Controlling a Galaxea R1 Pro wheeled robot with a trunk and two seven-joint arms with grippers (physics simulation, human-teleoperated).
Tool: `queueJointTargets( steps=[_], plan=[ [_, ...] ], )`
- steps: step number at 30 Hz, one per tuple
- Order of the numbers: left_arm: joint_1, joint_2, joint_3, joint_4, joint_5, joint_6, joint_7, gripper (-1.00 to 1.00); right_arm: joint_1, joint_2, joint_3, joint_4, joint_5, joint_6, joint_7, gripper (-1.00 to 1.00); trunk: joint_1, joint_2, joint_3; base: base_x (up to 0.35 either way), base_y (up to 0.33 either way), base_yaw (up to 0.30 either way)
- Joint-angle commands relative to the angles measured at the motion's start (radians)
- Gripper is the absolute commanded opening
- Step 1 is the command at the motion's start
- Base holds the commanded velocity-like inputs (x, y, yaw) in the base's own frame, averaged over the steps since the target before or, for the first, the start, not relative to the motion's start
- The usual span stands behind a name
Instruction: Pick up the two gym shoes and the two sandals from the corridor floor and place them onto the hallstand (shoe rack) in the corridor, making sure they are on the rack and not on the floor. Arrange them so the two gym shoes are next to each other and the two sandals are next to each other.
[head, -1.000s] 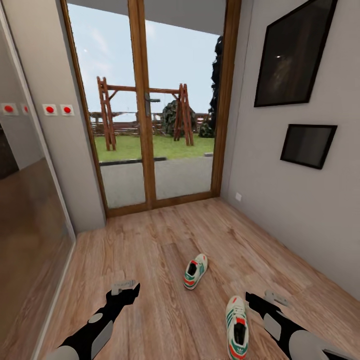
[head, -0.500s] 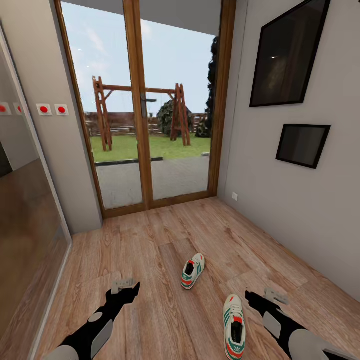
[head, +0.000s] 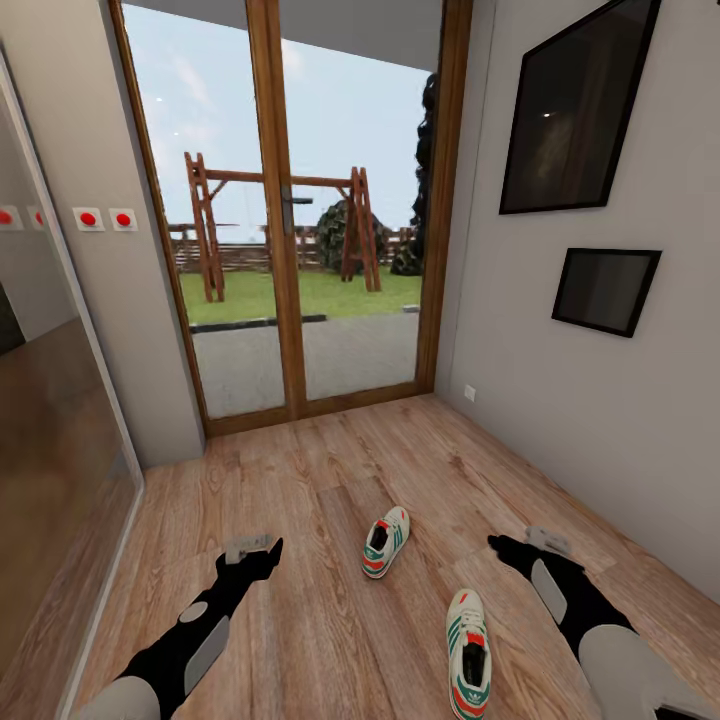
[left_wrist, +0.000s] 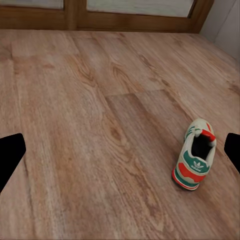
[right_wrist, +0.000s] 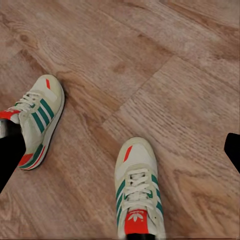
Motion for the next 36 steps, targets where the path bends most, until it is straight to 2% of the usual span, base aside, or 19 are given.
queueJointTargets(
  steps=[1,5,7,9,11,14,16,18,22,28,36],
  plan=[
    [-0.001,0.001,-0.007,0.001,0.010,-0.004,-0.002,1.00,0.000,0.000,-0.001,-0.004,-0.009,0.012,0.000,1.00,0.000,0.000,-0.001,0.000,0.000,0.000],
    [-0.001,0.006,-0.009,0.000,0.008,-0.005,-0.002,1.00,-0.001,0.001,0.001,-0.010,-0.008,0.029,0.002,1.00,0.000,0.000,-0.001,0.000,0.000,0.000],
    [-0.001,0.012,-0.009,0.000,-0.007,-0.005,-0.001,1.00,0.000,0.001,0.007,-0.011,-0.006,0.034,0.001,1.00,0.000,0.000,-0.001,0.000,0.000,0.000],
    [-0.001,0.012,-0.010,0.000,-0.025,-0.005,-0.001,1.00,0.000,0.001,0.029,-0.010,-0.006,0.035,-0.002,1.00,0.000,0.000,-0.001,0.000,0.000,0.000],
    [-0.001,0.013,-0.010,0.000,-0.042,-0.005,-0.001,1.00,-0.001,0.001,0.070,-0.010,-0.005,0.035,-0.005,1.00,0.000,0.000,-0.001,0.000,0.000,0.000],
    [-0.001,0.013,-0.010,0.001,-0.062,-0.005,-0.002,1.00,-0.001,0.002,0.200,-0.010,-0.006,0.034,-0.007,1.00,0.000,0.000,-0.001,0.000,0.000,0.000],
    [-0.001,0.013,-0.010,0.001,-0.066,-0.005,-0.002,1.00,-0.001,0.002,0.244,-0.010,-0.007,0.032,-0.007,1.00,0.000,0.000,-0.001,0.000,0.000,0.000],
    [-0.001,0.013,-0.010,0.001,-0.068,-0.005,-0.002,1.00,-0.001,0.002,0.267,-0.011,-0.008,0.031,-0.008,1.00,0.000,0.000,-0.001,0.000,0.000,0.000],
    [-0.001,0.013,-0.011,0.001,-0.069,-0.005,-0.003,1.00,0.000,0.002,0.285,-0.012,-0.010,0.030,-0.009,1.00,0.000,0.000,-0.001,0.000,0.000,0.000],
    [-0.001,0.013,-0.011,0.001,-0.070,-0.005,-0.003,1.00,-0.001,0.001,0.290,-0.012,-0.016,0.028,-0.009,1.00,0.000,0.000,-0.001,0.000,0.000,0.000],
    [-0.001,0.013,-0.012,0.002,-0.070,-0.005,-0.003,1.00,-0.001,0.000,0.290,-0.011,-0.021,0.026,-0.008,1.00,0.003,-0.002,-0.039,0.000,0.000,0.000]
  ],
)
